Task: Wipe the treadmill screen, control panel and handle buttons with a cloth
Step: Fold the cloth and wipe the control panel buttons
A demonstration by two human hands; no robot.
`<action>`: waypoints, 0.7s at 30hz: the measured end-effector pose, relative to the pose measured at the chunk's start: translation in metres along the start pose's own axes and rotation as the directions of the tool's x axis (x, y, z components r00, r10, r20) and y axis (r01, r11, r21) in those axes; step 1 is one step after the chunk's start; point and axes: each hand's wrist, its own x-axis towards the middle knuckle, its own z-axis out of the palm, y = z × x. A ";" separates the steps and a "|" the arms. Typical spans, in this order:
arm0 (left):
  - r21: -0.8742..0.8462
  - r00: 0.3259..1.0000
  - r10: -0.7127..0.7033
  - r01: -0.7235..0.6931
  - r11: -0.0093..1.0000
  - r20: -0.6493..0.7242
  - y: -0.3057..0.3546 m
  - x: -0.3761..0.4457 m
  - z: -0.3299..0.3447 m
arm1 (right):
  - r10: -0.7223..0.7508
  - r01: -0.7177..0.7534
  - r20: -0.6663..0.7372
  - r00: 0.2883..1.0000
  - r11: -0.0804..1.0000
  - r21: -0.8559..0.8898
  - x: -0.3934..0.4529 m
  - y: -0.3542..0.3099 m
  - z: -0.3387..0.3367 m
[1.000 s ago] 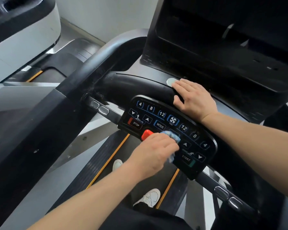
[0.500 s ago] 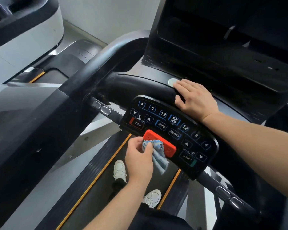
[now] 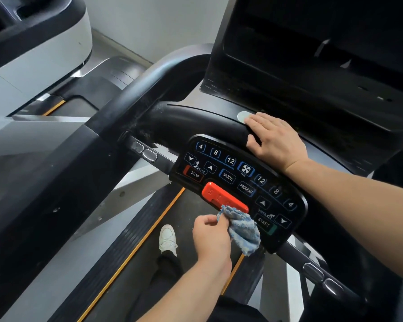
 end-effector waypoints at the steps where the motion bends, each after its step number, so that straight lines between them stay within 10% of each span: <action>1: -0.076 0.998 -0.054 0.057 0.996 0.029 0.002 -0.003 0.000 | -0.001 0.001 -0.005 1.000 1.000 0.002 0.000 0.000 0.000; 14: -0.326 0.920 -0.288 0.367 0.871 0.266 0.025 -0.025 0.011 | -0.027 0.028 -0.066 0.997 1.000 0.008 0.000 0.002 0.004; 18: -0.275 0.996 -0.004 0.028 0.961 0.087 0.035 -0.012 -0.007 | -0.030 0.030 -0.069 0.997 1.000 0.007 0.001 0.001 0.004; 21: -0.009 0.923 0.382 -0.382 0.924 0.046 0.047 0.002 -0.023 | -0.033 0.033 -0.073 0.997 0.999 -0.002 0.000 0.003 0.005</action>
